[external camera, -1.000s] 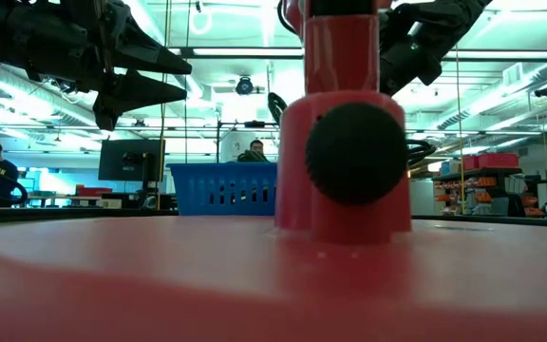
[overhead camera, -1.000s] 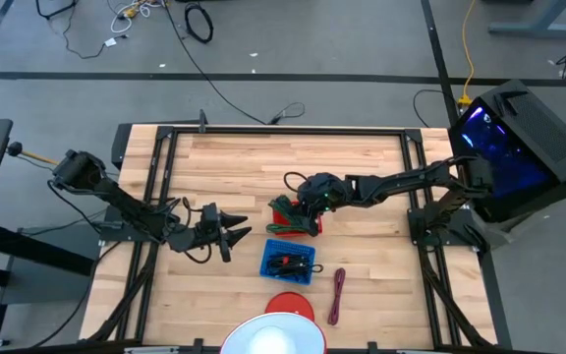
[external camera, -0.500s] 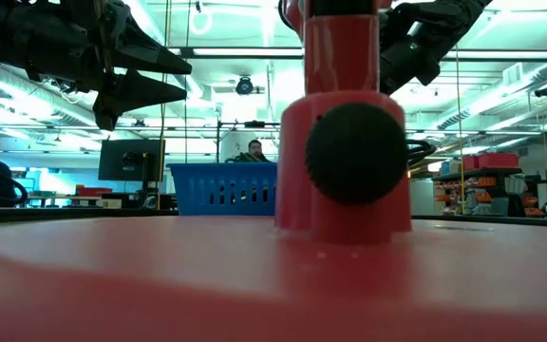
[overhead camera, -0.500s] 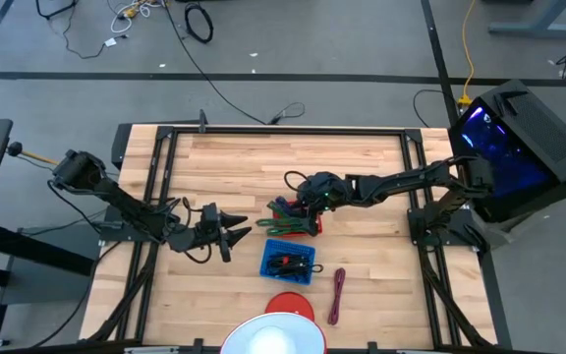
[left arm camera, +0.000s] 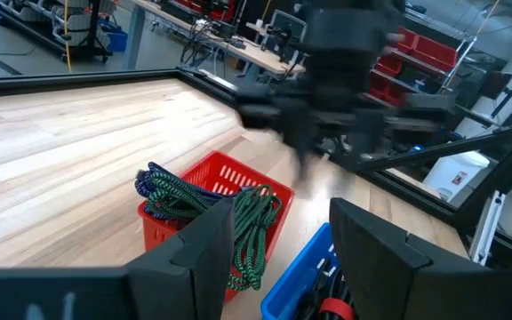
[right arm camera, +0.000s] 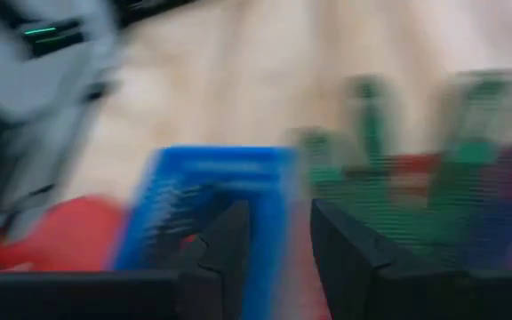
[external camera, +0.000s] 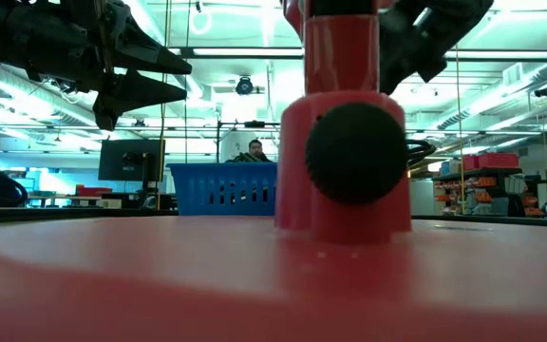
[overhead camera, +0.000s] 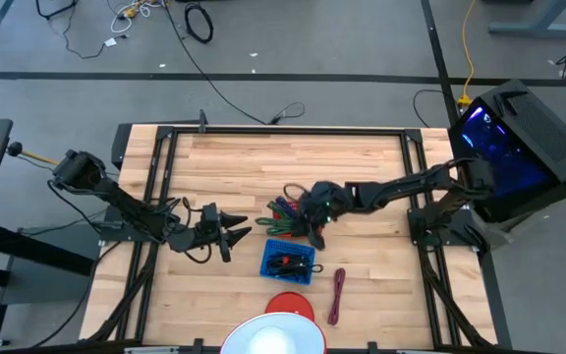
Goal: Pick & Place USB Port
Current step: Put the large pink USB cable into the red bin
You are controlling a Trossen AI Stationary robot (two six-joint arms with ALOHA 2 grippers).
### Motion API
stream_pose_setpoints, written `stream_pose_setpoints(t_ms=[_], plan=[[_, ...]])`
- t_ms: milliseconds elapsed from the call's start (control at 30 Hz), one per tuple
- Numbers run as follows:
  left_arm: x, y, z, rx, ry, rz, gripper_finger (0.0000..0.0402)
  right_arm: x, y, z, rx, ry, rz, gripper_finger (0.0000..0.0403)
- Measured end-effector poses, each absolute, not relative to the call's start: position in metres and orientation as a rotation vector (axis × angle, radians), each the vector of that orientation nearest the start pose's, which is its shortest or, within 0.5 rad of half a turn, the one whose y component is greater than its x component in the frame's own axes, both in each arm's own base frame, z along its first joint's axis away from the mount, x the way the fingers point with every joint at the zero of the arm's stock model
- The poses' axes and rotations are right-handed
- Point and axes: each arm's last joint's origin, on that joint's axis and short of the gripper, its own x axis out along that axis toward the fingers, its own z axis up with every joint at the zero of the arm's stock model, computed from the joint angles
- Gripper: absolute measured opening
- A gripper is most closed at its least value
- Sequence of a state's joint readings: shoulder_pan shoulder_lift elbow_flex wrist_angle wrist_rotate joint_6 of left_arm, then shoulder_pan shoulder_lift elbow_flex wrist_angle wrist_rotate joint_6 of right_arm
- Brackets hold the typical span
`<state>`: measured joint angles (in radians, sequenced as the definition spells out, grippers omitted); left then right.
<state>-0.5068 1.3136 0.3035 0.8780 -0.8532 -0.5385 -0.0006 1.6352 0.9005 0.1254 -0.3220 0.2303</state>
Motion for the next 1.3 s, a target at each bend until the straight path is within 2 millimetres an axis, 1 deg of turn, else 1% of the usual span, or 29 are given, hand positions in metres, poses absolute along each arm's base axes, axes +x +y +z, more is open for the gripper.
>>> stream_pose_setpoints(t_ms=[100,300,400,500,600,700,833,900,967,1100,1200,1300], plan=[[0.203,-0.088,0.172,-0.449,0.007,0.364,0.0190,0.336,0.035,0.195,0.339,0.641,0.396,0.0123],[0.203,-0.088,0.172,-0.448,0.008,0.363,0.0190,0.322,0.097,0.193,0.340,0.718,0.563,0.0123],[0.203,-0.088,0.172,-0.448,0.008,0.363,0.0190,0.314,0.122,0.193,0.341,0.745,0.589,0.0123],[0.203,-0.088,0.172,-0.448,0.008,0.363,0.0190,0.306,0.142,0.193,0.360,0.772,0.628,0.0123],[0.203,-0.088,0.172,-0.448,0.008,0.363,0.0190,0.296,0.159,0.191,0.362,0.814,0.628,0.0123],[0.203,-0.088,0.172,-0.449,0.008,0.363,0.0190,0.284,0.173,0.186,0.343,0.877,0.587,0.0123],[0.203,-0.088,0.172,-0.464,0.005,0.363,0.0190,0.272,0.190,0.184,0.298,0.886,0.563,0.0123],[0.203,-0.088,0.172,-0.475,0.003,0.364,0.0190,0.268,0.197,0.185,0.241,0.868,0.560,0.0123],[0.203,-0.088,0.172,-0.476,0.003,0.364,0.0190,0.264,0.204,0.188,0.141,0.861,0.544,0.0123],[0.203,-0.088,0.172,-0.476,0.002,0.364,0.0190,0.260,0.205,0.190,-0.034,0.885,0.495,0.0123],[0.203,-0.088,0.172,-0.479,0.002,0.364,0.0190,0.262,0.204,0.194,-0.123,0.864,0.524,0.0125],[0.203,-0.088,0.172,-0.483,0.001,0.364,0.0190,0.259,0.204,0.189,-0.210,0.894,0.559,0.0125]])
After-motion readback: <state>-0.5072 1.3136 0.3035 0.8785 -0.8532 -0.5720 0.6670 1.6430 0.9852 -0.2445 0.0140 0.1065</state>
